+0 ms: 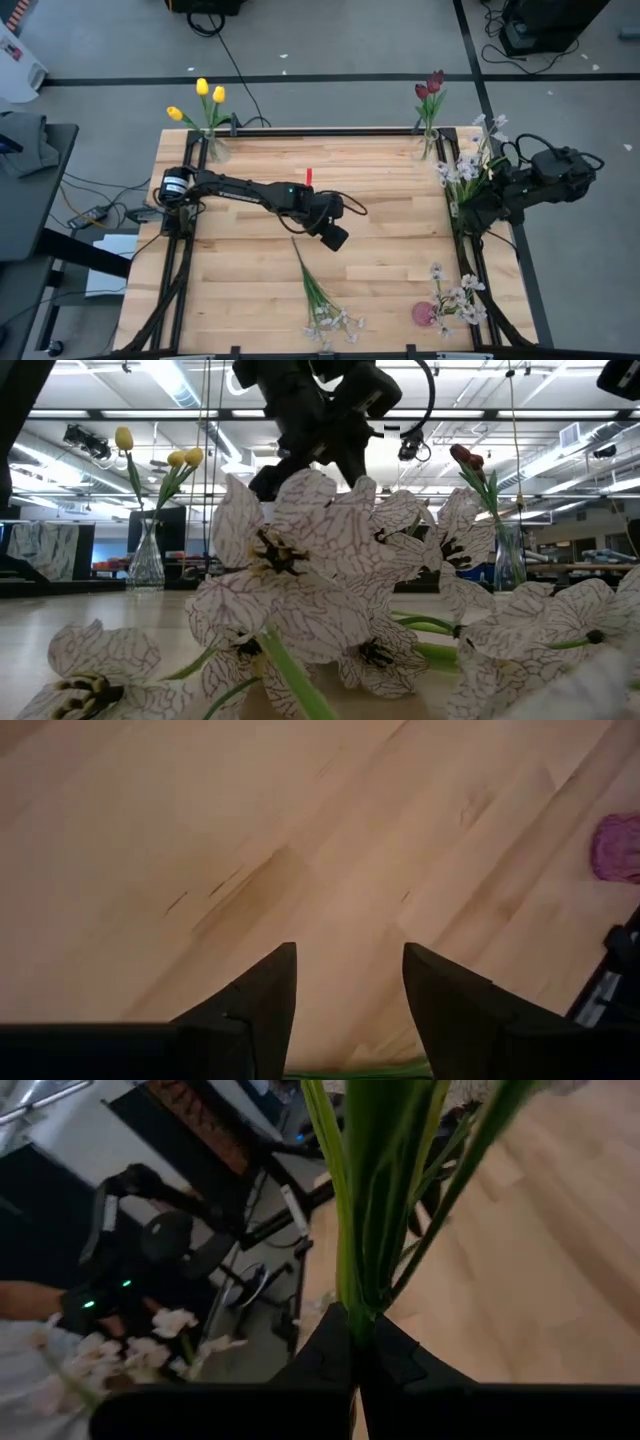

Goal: Sort flowers into vase by color
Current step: Put the top white flowers into the purple vase

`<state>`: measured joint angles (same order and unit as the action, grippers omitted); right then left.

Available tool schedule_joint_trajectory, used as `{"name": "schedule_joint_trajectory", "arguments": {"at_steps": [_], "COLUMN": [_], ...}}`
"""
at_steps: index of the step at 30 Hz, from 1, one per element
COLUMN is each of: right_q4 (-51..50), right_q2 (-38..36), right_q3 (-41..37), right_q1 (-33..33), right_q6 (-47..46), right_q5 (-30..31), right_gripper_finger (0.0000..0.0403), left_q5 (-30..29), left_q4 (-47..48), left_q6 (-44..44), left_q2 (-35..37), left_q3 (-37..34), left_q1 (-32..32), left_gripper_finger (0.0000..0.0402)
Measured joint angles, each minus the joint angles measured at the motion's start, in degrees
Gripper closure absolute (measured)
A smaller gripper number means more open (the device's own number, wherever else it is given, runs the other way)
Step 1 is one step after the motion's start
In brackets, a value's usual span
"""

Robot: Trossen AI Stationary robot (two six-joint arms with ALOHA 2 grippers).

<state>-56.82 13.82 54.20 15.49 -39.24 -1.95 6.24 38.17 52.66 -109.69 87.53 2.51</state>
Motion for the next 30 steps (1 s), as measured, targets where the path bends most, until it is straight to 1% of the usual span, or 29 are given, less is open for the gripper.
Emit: {"name": "schedule_joint_trajectory", "arguments": {"at_steps": [3,11,17,21,25,27,30], "right_q4": [1.68,11.87,16.27,17.87,19.81,23.47,32.59], "right_q2": [0.02,0.02,0.3,0.81,1.14,1.17,1.18], "right_q3": [0.04,0.08,0.1,0.08,0.07,-0.75,-4.15], "right_q1": [0.0,0.0,0.01,0.0,-0.01,-0.04,-0.07], "right_q6": [0.42,7.19,13.04,18.53,23.59,26.22,28.73], "right_q5": [-2.44,-3.06,-3.66,-1.39,2.77,5.46,6.5], "right_gripper_finger": [0.0391,0.0391,0.0391,0.0391,0.0391,0.0391,0.0391], "left_q5": [-0.03,-1.27,-4.65,-7.16,-8.7,-9.94,-11.02], "left_q4": [0.53,0.55,0.51,0.49,0.42,0.35,0.28], "left_q6": [0.04,3.03,6.15,9.13,12.0,12.61,13.96], "left_q2": [0.0,-0.02,-0.04,-0.09,-0.09,-0.09,-0.09], "left_q3": [0.0,0.0,0.0,0.0,0.0,0.0,0.0], "left_q1": [0.52,1.55,1.79,1.79,1.79,1.79,1.79], "left_gripper_finger": [0.0214,0.0214,0.0214,0.0214,0.0214,0.0214,0.0214]}}
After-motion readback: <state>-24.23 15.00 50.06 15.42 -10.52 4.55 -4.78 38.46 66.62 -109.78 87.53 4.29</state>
